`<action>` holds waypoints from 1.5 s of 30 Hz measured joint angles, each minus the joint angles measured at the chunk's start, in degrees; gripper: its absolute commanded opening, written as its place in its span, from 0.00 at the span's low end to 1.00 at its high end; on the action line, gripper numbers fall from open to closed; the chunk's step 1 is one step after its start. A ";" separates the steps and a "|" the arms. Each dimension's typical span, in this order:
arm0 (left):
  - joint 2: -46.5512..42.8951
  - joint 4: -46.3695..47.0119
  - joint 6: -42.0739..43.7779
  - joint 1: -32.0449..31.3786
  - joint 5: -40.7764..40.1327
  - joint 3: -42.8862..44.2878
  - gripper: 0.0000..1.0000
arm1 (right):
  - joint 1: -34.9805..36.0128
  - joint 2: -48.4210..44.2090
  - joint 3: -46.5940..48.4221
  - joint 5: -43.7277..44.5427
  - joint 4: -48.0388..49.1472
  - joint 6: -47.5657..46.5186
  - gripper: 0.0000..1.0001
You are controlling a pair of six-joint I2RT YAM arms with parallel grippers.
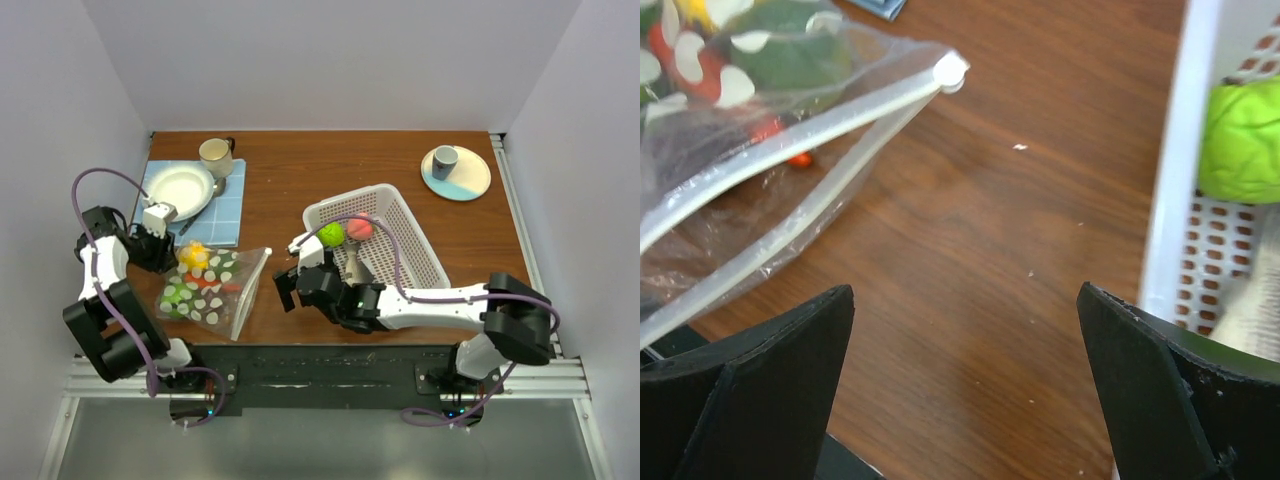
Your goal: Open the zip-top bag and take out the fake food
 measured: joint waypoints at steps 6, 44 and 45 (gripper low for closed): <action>4.44 1.14 -0.74 -0.17 0.90 -0.15 0.48 | 0.15 3.50 0.00 -3.21 3.17 0.02 0.98; 3.85 3.02 0.22 0.66 -2.05 -4.20 1.00 | 0.92 2.16 2.49 -8.44 2.27 -0.26 0.99; 3.41 3.50 0.13 0.66 -2.05 -4.57 1.00 | 0.92 2.16 2.69 -8.46 1.53 -0.24 0.99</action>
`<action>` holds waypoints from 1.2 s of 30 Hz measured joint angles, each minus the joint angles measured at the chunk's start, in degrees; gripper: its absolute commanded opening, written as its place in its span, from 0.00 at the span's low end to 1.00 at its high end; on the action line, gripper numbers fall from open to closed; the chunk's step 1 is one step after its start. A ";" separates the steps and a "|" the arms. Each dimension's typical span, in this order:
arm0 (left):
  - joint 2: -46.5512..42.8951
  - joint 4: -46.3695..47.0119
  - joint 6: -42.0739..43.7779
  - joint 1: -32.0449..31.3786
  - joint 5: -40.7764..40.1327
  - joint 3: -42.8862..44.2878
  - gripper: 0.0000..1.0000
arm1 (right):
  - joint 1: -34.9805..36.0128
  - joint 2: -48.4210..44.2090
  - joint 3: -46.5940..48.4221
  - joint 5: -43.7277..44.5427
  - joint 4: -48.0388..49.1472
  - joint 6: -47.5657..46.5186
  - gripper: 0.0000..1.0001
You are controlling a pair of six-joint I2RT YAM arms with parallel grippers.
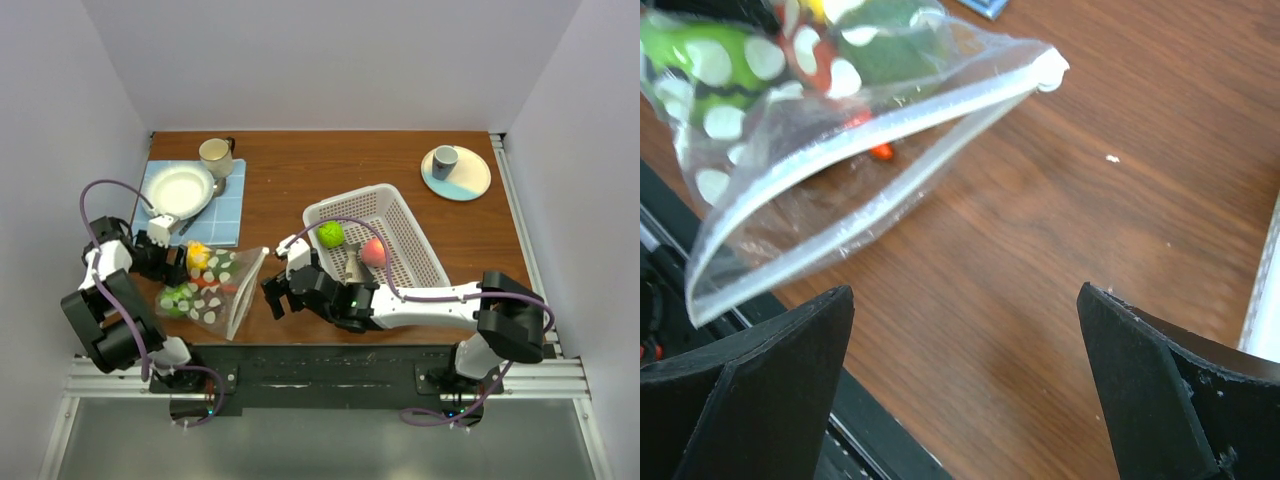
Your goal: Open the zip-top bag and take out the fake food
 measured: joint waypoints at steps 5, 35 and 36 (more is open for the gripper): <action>-2.29 1.92 -0.15 1.07 0.72 -1.09 1.00 | 0.04 0.04 1.03 0.00 -4.79 0.04 0.99; 14.01 -22.51 26.29 12.70 21.62 8.15 1.00 | 0.90 7.74 14.16 1.66 -18.14 1.57 0.98; 14.75 -24.04 27.43 12.66 22.23 9.05 1.00 | 1.03 7.72 14.16 1.66 -17.90 1.57 0.98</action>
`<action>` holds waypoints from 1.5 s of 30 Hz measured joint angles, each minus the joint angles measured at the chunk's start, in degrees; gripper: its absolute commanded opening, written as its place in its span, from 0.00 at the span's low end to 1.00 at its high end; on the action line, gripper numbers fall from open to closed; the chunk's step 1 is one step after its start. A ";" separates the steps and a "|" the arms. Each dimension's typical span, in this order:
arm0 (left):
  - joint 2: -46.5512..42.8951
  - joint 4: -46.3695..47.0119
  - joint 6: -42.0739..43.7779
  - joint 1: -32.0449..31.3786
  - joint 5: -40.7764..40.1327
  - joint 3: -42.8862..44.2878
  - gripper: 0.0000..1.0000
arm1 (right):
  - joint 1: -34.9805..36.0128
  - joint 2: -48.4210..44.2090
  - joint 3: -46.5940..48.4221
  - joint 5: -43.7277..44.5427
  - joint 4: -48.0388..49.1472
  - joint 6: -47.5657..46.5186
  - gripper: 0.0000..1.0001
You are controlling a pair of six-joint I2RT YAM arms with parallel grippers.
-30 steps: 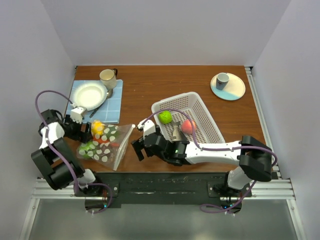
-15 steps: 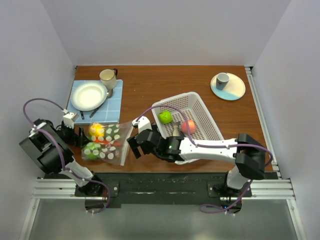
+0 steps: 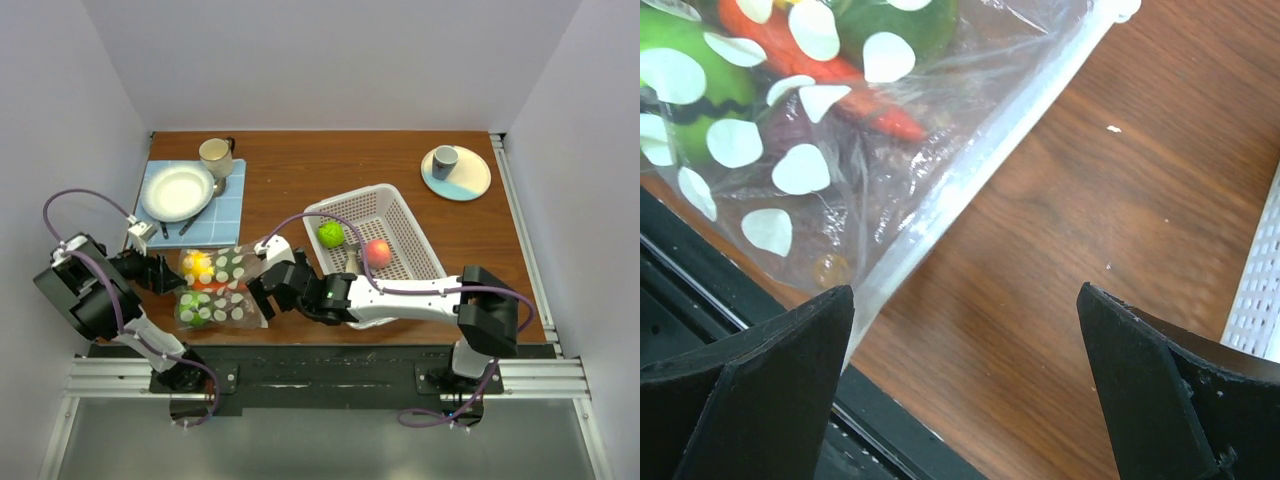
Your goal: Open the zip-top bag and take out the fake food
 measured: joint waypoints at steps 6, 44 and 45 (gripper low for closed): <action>4.90 -5.86 4.11 -3.21 3.06 2.03 1.00 | 0.04 1.75 0.00 -0.92 3.04 0.17 0.97; -19.69 5.16 -27.34 -31.21 -8.28 5.38 0.00 | 0.81 -3.23 -14.47 2.91 10.88 2.19 0.98; -19.69 5.92 -27.71 -31.65 -10.10 3.89 0.00 | 0.81 -3.23 -14.47 3.61 10.43 1.97 0.99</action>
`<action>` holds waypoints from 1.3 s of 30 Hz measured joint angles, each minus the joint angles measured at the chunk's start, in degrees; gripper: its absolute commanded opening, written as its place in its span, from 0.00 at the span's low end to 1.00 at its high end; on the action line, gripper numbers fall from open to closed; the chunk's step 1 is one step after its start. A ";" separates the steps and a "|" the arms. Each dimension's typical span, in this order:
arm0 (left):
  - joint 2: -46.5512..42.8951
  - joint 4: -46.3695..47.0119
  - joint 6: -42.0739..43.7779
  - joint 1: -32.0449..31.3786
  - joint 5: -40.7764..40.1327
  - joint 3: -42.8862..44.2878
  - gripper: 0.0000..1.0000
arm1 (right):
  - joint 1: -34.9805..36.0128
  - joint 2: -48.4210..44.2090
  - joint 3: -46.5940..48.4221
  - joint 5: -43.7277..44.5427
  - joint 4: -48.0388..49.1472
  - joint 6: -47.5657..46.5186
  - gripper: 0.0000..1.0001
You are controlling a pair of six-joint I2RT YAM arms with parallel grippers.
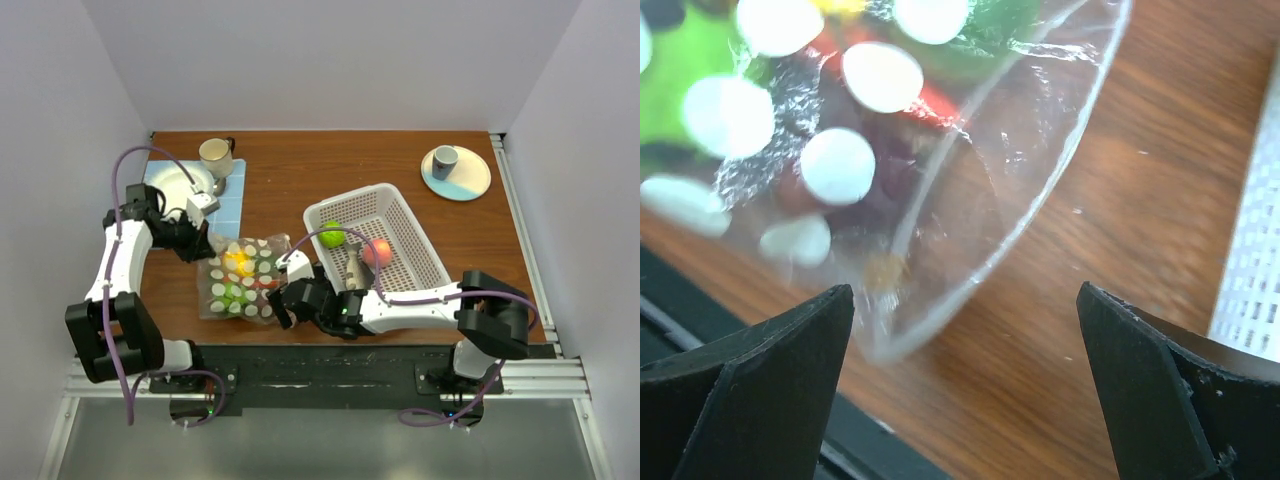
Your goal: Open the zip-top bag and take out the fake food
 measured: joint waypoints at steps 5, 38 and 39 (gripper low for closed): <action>0.00 4.63 -1.05 -0.31 -8.59 -2.01 0.00 | 0.02 0.04 -0.02 4.37 -0.66 -1.01 0.99; 5.05 22.34 -4.61 -11.13 -26.60 -11.91 0.00 | -2.73 16.11 11.89 0.94 17.46 -4.98 0.97; 5.05 22.51 -4.98 -12.02 -26.62 -12.31 0.00 | -2.73 16.55 12.35 0.33 18.16 -5.16 0.97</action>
